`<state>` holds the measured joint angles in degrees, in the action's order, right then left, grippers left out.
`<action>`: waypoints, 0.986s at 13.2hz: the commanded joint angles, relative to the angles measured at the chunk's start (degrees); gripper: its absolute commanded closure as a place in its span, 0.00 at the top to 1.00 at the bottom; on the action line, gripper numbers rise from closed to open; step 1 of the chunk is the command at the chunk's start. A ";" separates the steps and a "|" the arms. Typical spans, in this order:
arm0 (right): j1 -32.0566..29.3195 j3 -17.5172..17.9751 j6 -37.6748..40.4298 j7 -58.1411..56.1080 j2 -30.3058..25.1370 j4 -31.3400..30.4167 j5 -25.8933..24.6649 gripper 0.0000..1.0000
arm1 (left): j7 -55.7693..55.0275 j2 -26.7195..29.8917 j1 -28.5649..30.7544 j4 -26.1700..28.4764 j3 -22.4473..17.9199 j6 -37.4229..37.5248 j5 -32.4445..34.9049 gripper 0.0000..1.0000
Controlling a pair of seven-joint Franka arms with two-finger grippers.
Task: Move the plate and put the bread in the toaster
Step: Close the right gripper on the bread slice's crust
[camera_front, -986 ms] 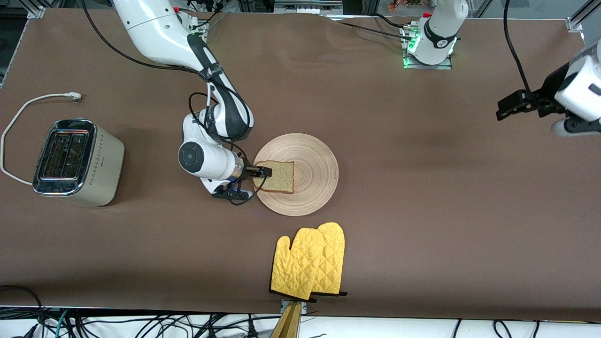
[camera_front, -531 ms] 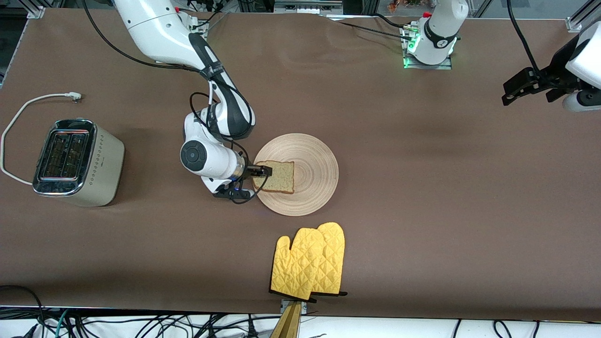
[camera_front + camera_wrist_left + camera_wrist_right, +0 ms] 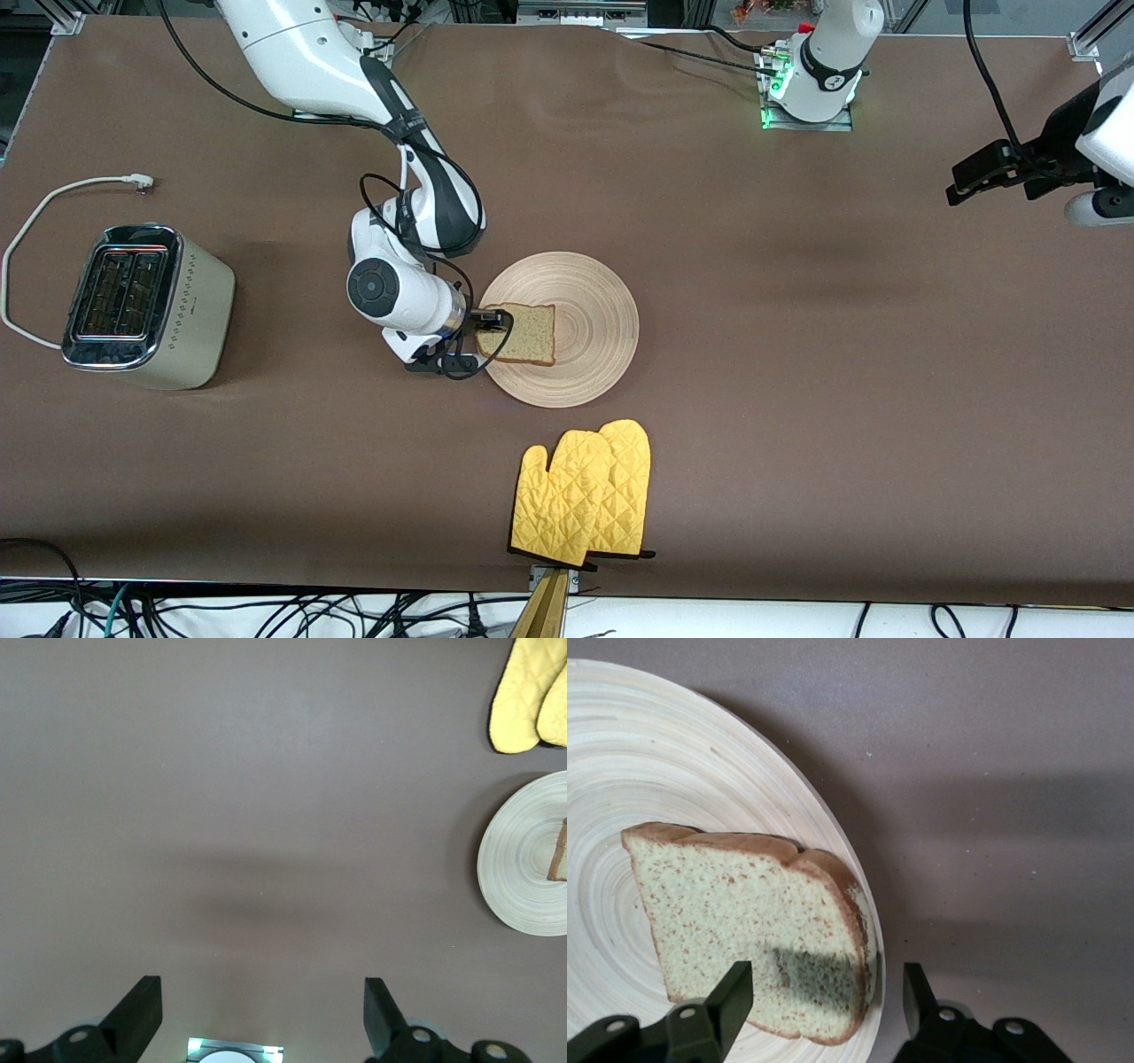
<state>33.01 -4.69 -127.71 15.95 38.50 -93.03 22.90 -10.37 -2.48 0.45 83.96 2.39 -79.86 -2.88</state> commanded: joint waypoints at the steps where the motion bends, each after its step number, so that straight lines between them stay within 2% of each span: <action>1: 0.66 -0.41 -0.08 1.28 -0.97 -0.75 -1.45 0.75 | 1.40 0.46 -0.28 0.68 -0.81 -0.29 -0.90 1.00; 6: 0.66 -0.41 -0.26 1.28 -0.80 -0.75 -1.54 0.75 | 1.23 0.46 -0.45 0.51 -0.64 -0.38 0.14 1.00; 9: 1.01 -0.41 -1.22 1.28 -0.71 -0.84 -1.54 0.54 | 1.31 0.46 -0.54 0.51 -0.37 -0.38 1.38 1.00; 12: 1.01 -0.41 -1.40 1.28 -0.71 -0.75 -1.54 0.52 | 1.40 0.46 -0.54 0.51 -0.29 -0.64 2.26 1.00; 13: 1.09 -0.41 -1.40 1.28 -0.62 -0.75 -1.97 0.43 | 1.40 0.46 -0.63 0.51 -0.29 -0.64 2.26 1.00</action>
<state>33.32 -4.70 -128.37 15.97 38.51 -93.03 22.22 -10.00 -2.68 0.37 84.10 2.15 -79.99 -2.16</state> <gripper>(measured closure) 0.463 0.000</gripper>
